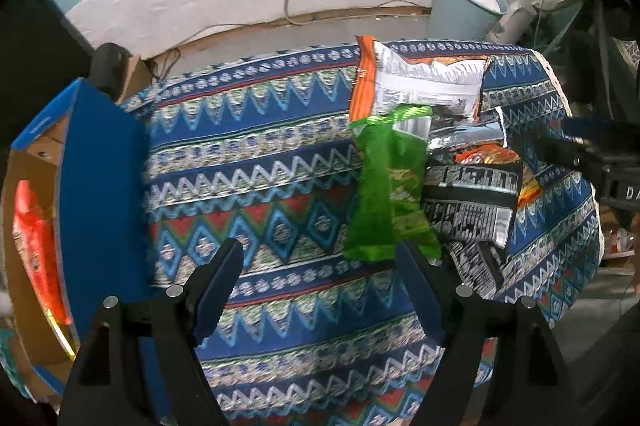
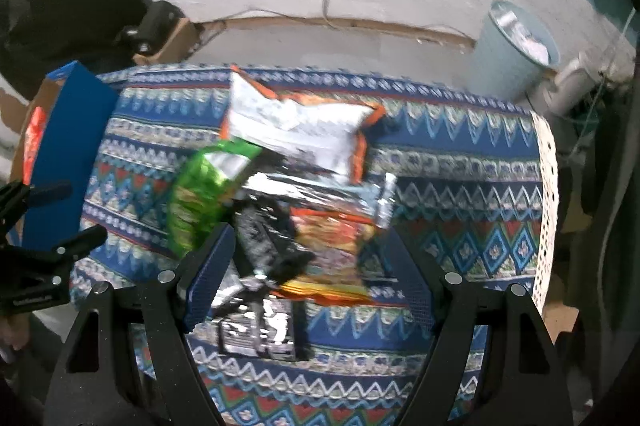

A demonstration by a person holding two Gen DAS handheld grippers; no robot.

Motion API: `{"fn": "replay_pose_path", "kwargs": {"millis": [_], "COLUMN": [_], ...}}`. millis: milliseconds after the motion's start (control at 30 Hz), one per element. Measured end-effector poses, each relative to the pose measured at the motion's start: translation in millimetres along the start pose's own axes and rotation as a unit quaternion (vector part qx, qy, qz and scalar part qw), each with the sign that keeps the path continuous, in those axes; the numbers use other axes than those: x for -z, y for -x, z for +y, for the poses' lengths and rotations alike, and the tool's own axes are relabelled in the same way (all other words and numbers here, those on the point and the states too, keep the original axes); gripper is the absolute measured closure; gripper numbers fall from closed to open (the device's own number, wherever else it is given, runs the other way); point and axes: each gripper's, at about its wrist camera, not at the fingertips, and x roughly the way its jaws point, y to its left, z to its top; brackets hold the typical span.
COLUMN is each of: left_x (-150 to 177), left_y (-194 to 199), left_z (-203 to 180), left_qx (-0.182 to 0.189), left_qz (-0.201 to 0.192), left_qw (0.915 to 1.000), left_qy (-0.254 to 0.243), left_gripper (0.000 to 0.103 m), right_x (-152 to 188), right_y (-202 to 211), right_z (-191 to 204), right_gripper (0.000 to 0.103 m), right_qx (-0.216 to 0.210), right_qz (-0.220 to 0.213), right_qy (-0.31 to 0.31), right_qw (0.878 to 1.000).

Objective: Organize snacks
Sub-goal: 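Move both tools back over the remaining snack pile, then grasp the green pea bag with the left tool while the right tool grasps the orange stick-snack bag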

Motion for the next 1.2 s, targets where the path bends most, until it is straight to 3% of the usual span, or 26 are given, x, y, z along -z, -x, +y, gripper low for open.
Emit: {"fn": "replay_pose_path", "kwargs": {"millis": [467,933,1067,1200], "left_x": [-33,-40,-35,-31], "left_y": [-54,-85,-87,-84], "left_z": [-10,-33,-35,-34], "left_qx": [0.05,0.056,0.077,0.058], "left_qz": [0.028,0.033,0.033,0.025], "left_qw": [0.9966,0.9973,0.9963,0.998], "left_qy": [0.06,0.035,0.021,0.002], "left_gripper": [0.023,0.021,0.049,0.054], "right_x": [14,12,8,8], "right_y": [-30,-62,-72,-86], "right_z": [-31,-14,-6,2], "right_gripper": [0.025,0.025,0.025,0.025], "right_qx": [0.006,-0.035,-0.034,-0.032], "right_qz": [0.039,0.07,0.082,0.098], "right_qy": [-0.023,-0.015,-0.008,-0.009], "right_qw": [0.999,0.997,0.996,0.995]}}
